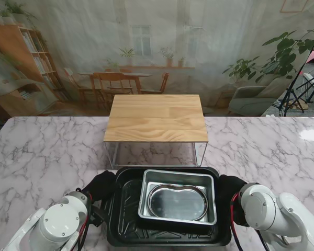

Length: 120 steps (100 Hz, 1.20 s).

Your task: Stack the baking trays onto the shelf

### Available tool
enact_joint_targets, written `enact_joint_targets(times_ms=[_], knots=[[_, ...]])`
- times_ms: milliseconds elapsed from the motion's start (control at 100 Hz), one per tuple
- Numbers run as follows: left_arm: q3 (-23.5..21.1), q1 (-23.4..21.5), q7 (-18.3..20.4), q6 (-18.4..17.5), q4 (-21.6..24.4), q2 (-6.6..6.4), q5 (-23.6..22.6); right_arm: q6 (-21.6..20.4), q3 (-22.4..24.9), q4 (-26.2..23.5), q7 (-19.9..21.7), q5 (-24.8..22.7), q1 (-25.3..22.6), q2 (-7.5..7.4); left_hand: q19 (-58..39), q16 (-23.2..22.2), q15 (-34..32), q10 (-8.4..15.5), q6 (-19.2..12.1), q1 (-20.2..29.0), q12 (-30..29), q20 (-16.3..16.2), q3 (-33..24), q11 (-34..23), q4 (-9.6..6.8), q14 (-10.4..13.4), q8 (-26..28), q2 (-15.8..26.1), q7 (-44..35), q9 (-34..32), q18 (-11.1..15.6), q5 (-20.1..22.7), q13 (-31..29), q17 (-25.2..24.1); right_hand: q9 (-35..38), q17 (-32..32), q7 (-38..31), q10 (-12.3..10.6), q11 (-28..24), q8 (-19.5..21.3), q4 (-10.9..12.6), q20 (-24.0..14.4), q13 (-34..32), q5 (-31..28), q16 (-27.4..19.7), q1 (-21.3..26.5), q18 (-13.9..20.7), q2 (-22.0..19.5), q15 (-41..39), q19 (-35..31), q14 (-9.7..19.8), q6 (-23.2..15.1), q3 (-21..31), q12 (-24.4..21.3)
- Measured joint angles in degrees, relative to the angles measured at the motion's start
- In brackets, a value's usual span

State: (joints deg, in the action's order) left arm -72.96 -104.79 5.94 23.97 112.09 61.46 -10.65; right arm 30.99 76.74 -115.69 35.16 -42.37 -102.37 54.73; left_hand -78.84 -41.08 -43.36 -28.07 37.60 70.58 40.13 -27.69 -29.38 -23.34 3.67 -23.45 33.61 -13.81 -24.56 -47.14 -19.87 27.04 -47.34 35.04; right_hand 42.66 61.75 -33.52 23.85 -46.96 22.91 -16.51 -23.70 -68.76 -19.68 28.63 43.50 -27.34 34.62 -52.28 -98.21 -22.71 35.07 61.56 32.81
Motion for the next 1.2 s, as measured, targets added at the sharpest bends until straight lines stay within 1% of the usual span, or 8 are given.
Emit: enact_joint_targets(times_ms=[170, 220, 250, 380, 530, 760, 820, 1200], knots=[[-0.3, 0.4, 1.2, -0.5, 1.5, -0.42, 0.1, -1.4, 2.9, -2.5, 2.4, -0.8, -1.1, -0.12, -0.1, 0.0, 0.0, -0.7, 0.8, 0.0, 0.0, 0.0, 0.0, 0.5, 0.0, -0.4, 0.0, 0.0, 0.1, -0.2, -0.5, 0.0, -0.3, 0.3, 0.5, 0.0, 0.2, 1.4, 0.0, -0.5, 0.0, -0.1, 0.0, 0.0, 0.0, 0.0, -0.3, 0.0, 0.0, 0.0, -0.2, 1.7, 0.0, 0.0], [-0.3, 0.7, 1.7, -0.6, 1.9, -0.59, 0.1, -1.8, 3.7, -3.1, 3.2, -1.0, -1.4, -0.16, -0.1, 0.0, 0.0, -0.9, 1.2, 0.0, 0.0, 0.0, 0.0, 0.5, 0.0, -0.5, 0.0, 0.0, 0.6, -0.2, -0.6, 0.0, -0.4, 0.4, 0.6, 0.0, 0.3, 2.3, 0.0, -0.6, 0.0, -0.1, 0.0, 0.0, 0.0, 0.0, -0.7, 0.0, 0.0, 0.0, -0.7, 2.6, 0.2, 0.0], [-0.3, 0.8, 1.9, -0.7, 2.1, -0.67, 0.2, -2.0, 4.1, -3.5, 3.5, -1.0, -1.5, -0.22, -0.2, 0.0, 0.0, -1.0, 1.3, 0.0, 0.0, 0.0, 0.0, 0.5, 0.0, -0.6, 0.0, 0.0, 0.6, -0.2, -0.8, 0.0, -0.4, 0.5, 0.7, 0.0, 1.0, 3.4, 0.0, -0.6, -0.1, -0.1, 0.0, 0.0, 0.0, 0.3, -1.9, 0.0, 0.0, -0.2, -1.5, 3.6, 0.5, 0.1], [-0.3, 1.5, 2.7, -1.2, 3.0, -0.97, 0.2, -3.2, 6.2, -4.9, 4.8, -1.2, -2.1, -0.29, -0.4, 0.0, 0.0, -1.4, 1.9, 0.0, 0.0, 0.0, 0.0, 0.5, 0.0, -1.0, 0.0, 0.0, 1.2, -0.2, -1.4, 0.0, -0.6, 0.6, 0.8, 0.0, 1.6, 4.4, 0.0, -0.6, -0.1, -0.1, 0.0, 0.0, 0.0, 0.4, -2.0, 0.0, 0.0, -0.4, -1.6, 4.8, 0.5, 0.1], [-0.3, 2.5, 3.0, -1.5, 3.8, -1.08, 0.1, -3.3, 7.6, -6.2, 6.9, -0.9, -1.9, -0.65, -0.7, 0.0, 0.0, -1.9, 2.4, 0.0, 0.4, 0.0, 0.0, 0.5, 0.0, -1.5, 0.0, 0.0, 1.2, -0.4, -1.9, 0.0, -0.9, 0.8, 1.2, 0.0, 1.8, 5.8, 0.0, -0.6, -0.1, -0.2, 0.0, 0.0, 0.0, 0.4, -2.0, 0.0, 0.0, -0.5, -1.6, 6.2, 0.5, 0.1], [-0.8, 3.4, 4.0, -1.5, 5.1, -1.53, 0.1, -4.0, 9.8, -8.4, 10.1, -0.3, -1.4, -1.19, -0.8, 0.0, 0.0, -2.0, 2.7, 0.0, 0.6, 0.0, 0.0, 0.5, 0.0, -1.6, 0.1, 0.0, 1.6, -0.5, -1.9, 0.0, -1.1, 1.0, 1.7, 0.1, 2.5, 6.8, 0.0, -0.7, -0.2, -0.2, 0.0, 0.0, 0.8, 0.4, -2.0, 0.0, 0.0, -0.5, -1.6, 7.4, 0.6, 0.1], [-0.9, 3.4, 4.0, -1.5, 5.5, -1.58, 0.1, -4.4, 10.5, -9.2, 11.2, -0.3, -1.3, -1.34, -0.8, 0.0, 0.0, -2.0, 2.7, 0.0, 0.6, 0.0, 0.0, 0.5, 0.0, -1.6, 0.3, 0.0, 1.6, -0.6, -1.9, 0.0, -1.1, 1.0, 2.1, 0.2, 2.6, 7.0, 0.0, -0.7, -0.6, -0.2, -0.1, -0.2, 0.9, 0.4, -2.0, 0.0, 0.0, -0.5, -1.6, 7.7, 0.6, 0.1], [-1.3, 3.8, 3.4, -1.6, 6.9, -1.58, 0.6, -5.1, 12.7, -11.7, 14.1, -0.1, 0.0, -1.99, -0.8, 0.0, 0.0, -2.1, 3.0, 0.0, 0.6, 0.1, -0.6, 1.1, 0.0, -1.8, 0.5, 0.0, 1.6, -0.9, -2.1, -0.1, -1.3, 1.4, 3.3, 0.3, 3.7, 7.3, 0.1, -0.7, -0.7, -0.7, -0.1, -1.4, 1.0, 0.5, -2.0, 0.0, 0.0, -0.5, -1.6, 8.1, 2.9, 0.7]])
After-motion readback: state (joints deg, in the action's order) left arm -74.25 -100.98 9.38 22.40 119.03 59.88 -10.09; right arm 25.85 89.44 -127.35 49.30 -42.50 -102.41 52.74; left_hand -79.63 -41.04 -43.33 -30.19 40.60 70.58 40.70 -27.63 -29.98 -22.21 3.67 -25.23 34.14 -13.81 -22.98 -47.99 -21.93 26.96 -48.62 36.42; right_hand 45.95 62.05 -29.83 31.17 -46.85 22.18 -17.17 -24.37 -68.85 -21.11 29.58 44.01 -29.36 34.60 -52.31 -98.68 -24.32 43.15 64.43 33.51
